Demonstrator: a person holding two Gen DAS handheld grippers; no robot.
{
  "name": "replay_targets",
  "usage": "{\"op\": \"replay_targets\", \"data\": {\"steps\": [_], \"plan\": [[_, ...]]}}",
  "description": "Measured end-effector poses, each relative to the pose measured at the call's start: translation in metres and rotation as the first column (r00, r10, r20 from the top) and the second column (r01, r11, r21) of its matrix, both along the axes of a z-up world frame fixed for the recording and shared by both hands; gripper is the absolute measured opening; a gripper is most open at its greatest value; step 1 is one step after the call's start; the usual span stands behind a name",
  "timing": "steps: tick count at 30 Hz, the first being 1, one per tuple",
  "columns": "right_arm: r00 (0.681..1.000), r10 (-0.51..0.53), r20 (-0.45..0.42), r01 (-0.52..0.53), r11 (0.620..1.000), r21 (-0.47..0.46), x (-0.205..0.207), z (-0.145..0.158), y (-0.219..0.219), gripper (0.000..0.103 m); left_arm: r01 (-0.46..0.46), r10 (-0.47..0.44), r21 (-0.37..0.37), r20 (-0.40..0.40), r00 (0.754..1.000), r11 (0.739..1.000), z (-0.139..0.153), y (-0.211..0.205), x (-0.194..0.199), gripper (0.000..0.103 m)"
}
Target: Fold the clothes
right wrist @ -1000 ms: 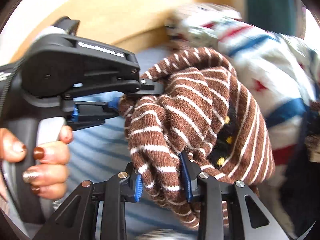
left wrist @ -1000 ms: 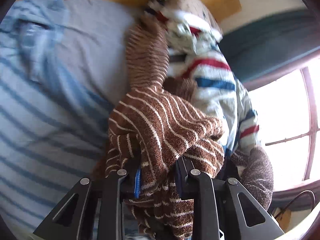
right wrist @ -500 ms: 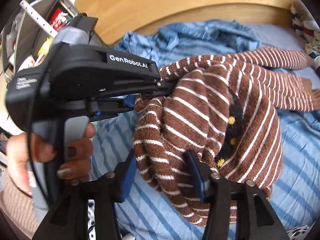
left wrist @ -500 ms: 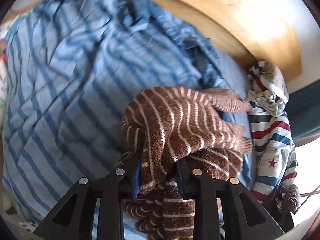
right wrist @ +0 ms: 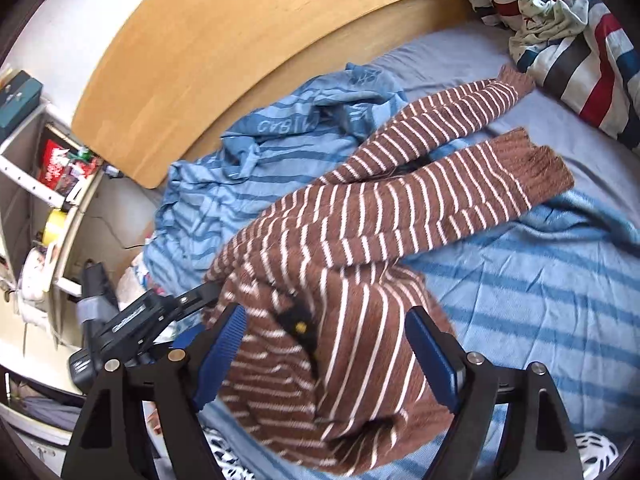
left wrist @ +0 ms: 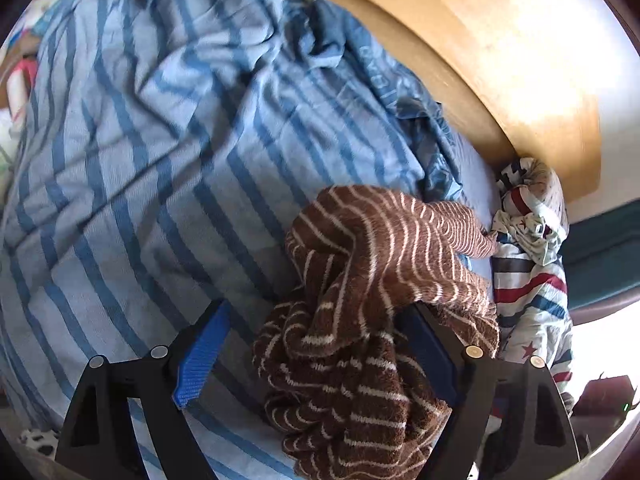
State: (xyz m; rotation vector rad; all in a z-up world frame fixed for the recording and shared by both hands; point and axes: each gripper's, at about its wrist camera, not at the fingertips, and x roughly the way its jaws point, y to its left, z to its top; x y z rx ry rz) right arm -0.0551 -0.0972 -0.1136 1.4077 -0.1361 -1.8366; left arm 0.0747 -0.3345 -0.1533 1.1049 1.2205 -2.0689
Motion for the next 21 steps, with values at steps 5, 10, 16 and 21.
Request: {"op": "replay_targets", "data": {"steps": [5, 10, 16, 21], "plan": [[0.996, 0.09, -0.021, -0.087, 0.991, 0.106, -0.009, -0.038, -0.066, 0.085, 0.078, -0.077, -0.046, 0.02, 0.997, 0.996, 0.007, 0.007, -0.023, 0.047], [0.989, 0.148, 0.012, -0.148, 0.987, 0.063, 0.022, -0.052, -0.068, 0.049, 0.112, -0.093, -0.172, 0.118, 0.989, 0.979, 0.012, 0.023, -0.023, 0.027], [0.959, 0.273, 0.073, -0.276, 0.96, 0.041, 0.081, -0.066, -0.048, 0.028, -0.154, 0.16, -0.086, 0.072, 0.984, 0.984, -0.002, -0.003, 0.031, 0.013], [0.909, 0.409, 0.08, -0.415, 0.907, 0.07, 0.138, -0.076, -0.045, 0.028, -0.228, 0.231, -0.045, 0.08, 0.97, 0.973, -0.013, -0.016, 0.074, 0.012]]}}
